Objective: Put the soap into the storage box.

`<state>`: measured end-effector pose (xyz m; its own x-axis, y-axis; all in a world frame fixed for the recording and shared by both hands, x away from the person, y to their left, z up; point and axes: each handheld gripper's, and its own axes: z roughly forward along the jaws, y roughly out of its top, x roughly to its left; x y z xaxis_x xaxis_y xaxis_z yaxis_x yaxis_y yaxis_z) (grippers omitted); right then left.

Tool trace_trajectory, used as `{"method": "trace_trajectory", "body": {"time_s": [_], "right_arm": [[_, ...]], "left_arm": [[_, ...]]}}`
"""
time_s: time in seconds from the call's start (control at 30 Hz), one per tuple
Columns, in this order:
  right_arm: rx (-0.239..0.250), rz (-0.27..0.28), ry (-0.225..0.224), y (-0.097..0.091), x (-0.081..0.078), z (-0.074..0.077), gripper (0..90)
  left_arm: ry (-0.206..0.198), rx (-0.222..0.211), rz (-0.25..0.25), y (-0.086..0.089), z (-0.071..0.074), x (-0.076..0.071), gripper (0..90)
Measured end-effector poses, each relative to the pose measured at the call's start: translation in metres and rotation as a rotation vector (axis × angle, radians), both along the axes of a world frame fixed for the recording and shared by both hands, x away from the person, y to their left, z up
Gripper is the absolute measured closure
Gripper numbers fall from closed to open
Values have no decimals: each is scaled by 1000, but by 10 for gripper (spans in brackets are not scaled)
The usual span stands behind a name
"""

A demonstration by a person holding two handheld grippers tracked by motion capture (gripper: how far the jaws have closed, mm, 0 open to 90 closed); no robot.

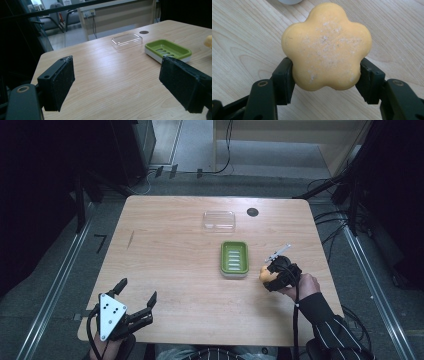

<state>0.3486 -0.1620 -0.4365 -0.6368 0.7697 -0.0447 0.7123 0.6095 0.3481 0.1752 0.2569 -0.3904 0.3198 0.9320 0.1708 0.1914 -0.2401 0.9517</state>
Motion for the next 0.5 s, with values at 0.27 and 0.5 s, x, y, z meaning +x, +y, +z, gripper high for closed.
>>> {"method": "trace_trajectory", "body": {"time_s": [0.27, 0.5], "right_arm": [[22, 1, -44, 4, 2, 6, 402], [35, 8, -70, 8, 3, 10, 402]], "left_arm": [[0, -1, 1, 0, 0, 0, 135], [1, -2, 2, 0, 0, 0, 135]]}}
